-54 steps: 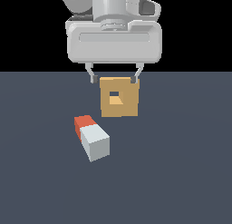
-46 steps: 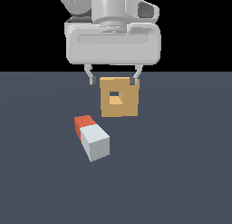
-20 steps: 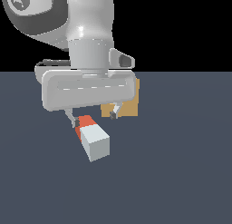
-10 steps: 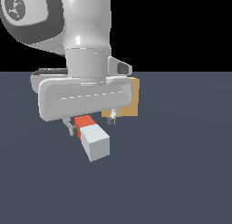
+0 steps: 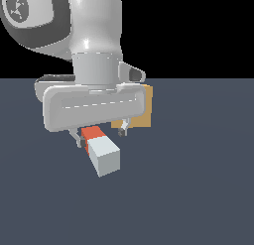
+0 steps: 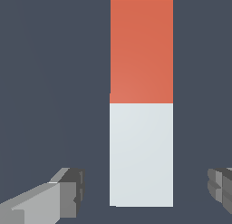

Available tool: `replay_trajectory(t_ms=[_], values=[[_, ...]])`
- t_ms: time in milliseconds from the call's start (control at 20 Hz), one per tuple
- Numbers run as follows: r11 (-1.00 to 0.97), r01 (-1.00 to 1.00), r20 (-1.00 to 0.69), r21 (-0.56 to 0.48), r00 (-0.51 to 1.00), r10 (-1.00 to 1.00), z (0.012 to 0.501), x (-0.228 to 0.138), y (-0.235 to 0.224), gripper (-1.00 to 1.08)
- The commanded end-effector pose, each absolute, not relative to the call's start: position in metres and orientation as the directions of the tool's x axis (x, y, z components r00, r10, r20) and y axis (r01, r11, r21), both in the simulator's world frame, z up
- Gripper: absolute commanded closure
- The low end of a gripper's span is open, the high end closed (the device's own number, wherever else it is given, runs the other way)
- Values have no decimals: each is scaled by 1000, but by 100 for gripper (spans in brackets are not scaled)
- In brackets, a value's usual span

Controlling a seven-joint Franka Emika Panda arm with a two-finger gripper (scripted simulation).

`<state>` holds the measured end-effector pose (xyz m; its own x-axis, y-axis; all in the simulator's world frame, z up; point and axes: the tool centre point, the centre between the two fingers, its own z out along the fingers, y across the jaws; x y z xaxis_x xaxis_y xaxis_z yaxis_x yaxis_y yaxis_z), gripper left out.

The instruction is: Insert the peg into the horizontal hole in a box.

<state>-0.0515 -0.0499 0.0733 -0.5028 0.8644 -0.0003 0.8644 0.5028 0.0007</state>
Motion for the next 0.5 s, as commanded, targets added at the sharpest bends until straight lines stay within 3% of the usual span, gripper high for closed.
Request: replay_trajectory(t_ms=[0,450], values=[[503,864,0,0,-503,864,69,-52,-50,-92],[502,865,0,0,-502,865,31,-53,-49,-92]])
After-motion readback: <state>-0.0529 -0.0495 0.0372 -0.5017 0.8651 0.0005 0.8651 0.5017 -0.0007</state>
